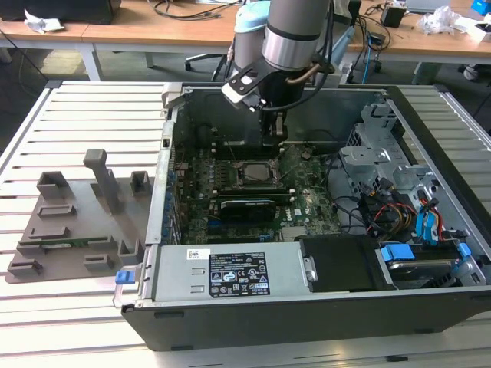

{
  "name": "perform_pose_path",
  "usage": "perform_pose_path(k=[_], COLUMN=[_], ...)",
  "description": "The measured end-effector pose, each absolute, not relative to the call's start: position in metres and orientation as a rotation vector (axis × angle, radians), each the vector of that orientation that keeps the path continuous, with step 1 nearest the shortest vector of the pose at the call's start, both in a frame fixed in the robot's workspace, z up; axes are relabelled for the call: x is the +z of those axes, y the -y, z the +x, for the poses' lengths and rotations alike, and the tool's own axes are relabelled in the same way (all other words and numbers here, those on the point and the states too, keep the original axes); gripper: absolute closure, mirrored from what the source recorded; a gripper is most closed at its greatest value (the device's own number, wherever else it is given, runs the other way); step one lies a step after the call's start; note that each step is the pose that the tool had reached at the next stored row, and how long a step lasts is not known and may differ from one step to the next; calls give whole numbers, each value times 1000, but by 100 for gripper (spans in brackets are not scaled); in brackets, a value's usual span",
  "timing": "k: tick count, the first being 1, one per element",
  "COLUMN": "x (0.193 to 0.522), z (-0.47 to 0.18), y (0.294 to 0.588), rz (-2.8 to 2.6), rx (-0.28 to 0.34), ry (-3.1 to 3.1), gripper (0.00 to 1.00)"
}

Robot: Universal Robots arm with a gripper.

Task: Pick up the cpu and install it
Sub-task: 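Place the cpu into insertion slot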

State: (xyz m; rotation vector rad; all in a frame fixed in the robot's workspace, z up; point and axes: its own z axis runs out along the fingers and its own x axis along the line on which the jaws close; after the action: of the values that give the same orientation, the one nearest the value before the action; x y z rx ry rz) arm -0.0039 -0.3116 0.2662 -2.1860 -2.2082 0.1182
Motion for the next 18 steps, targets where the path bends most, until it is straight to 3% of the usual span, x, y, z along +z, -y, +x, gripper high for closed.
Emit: perform_pose_path(k=[18], x=[316], z=[-4], y=[312], rz=[-2187], rx=[121], ry=[2209], gripper=[89])
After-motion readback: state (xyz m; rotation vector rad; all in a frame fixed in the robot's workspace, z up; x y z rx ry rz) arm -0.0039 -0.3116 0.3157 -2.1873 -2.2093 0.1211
